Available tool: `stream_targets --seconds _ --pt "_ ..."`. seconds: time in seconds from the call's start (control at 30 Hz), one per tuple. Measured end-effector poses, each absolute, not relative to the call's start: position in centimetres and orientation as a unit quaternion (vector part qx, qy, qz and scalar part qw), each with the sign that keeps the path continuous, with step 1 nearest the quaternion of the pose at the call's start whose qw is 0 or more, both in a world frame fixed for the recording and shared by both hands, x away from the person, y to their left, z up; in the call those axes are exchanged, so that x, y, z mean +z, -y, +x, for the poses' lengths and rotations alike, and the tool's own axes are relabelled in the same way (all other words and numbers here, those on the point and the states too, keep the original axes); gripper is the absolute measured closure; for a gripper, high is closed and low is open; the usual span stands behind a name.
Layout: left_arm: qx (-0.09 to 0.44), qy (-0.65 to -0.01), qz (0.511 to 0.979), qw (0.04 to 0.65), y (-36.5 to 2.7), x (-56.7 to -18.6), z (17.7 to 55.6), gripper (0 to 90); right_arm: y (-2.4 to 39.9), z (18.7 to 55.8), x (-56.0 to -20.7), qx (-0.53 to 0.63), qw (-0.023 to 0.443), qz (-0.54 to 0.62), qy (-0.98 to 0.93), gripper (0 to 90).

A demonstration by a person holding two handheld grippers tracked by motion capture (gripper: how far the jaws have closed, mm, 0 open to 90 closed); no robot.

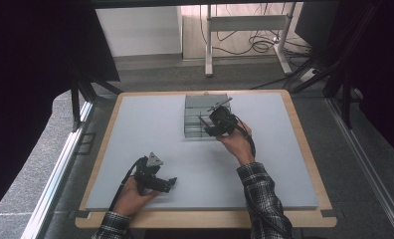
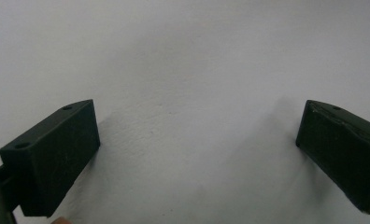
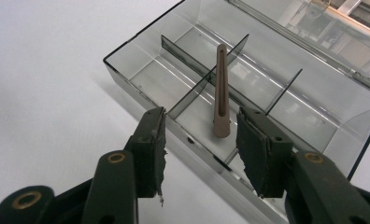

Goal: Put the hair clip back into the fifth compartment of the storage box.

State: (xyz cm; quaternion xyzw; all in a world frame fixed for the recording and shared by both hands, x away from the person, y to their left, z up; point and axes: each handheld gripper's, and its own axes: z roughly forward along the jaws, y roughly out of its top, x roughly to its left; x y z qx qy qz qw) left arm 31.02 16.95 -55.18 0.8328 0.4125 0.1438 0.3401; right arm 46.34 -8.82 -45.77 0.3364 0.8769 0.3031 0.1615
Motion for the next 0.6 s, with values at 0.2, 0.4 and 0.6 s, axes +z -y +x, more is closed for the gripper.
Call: stream_targets --seconds 0.2,0.4,0.6 --pt "0.144 -0.412 0.833 0.341 -17.0 -55.2 31.0 0.0 9.1 45.9 -45.8 0.305 0.161 0.337 -0.876 50.1" --pt "0.144 -0.412 0.833 0.340 -17.0 -55.2 31.0 0.0 9.4 45.6 -45.9 0.306 0.160 0.337 -0.876 48.6" --pt "0.144 -0.412 0.833 0.340 -17.0 -55.2 31.0 0.0 9.7 45.1 -45.9 0.306 0.160 0.335 -0.877 46.9"
